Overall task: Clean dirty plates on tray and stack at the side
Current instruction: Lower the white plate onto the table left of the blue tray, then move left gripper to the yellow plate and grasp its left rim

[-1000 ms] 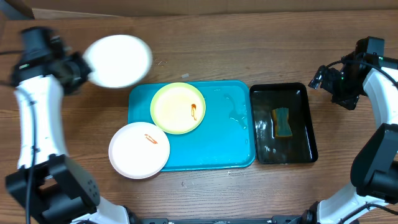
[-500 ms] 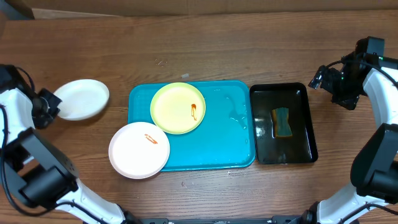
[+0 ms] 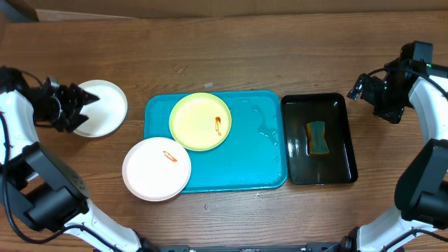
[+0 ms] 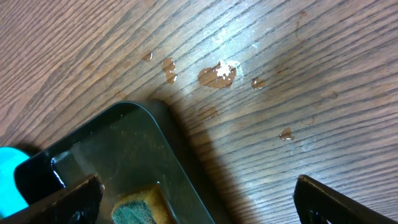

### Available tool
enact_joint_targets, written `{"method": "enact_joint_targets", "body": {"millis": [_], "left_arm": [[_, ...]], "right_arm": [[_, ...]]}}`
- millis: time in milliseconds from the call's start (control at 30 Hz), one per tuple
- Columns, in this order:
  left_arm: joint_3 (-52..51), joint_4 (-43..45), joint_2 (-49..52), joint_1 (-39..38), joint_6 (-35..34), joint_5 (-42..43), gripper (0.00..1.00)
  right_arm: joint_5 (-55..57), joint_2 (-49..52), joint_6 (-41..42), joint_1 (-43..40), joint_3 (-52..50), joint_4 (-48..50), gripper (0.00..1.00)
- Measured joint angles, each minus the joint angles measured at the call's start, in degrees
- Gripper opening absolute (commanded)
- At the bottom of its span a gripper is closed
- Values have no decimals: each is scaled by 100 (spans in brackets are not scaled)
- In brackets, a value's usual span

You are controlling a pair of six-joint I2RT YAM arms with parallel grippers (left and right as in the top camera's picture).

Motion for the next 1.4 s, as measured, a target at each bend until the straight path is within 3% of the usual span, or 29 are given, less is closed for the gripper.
{"method": "enact_joint_targets", "body": {"millis": [100,300,633,900,1133,1400], "left_arm": [[33,-280,-356,-367,133,-107,51],[96,-555,-763,-1720,57,-997,50],[-756,205,-761,-3672,-544,-2522,51],[-1207,953,-761,-3915,-885,-3206,50],[-1915,1735,-761,-3915,-933,-3318,40],[-2188,2192,-761,-3915,-944,-3320,38]], "right_arm": [[2,0,0,0,0,4,100],[0,0,2,0,0,7,100],[0,0,2,0,0,4,100],[0,0,0,0,0,4,100],[0,0,2,0,0,4,100],[0,0,2,0,0,4,100]]}}
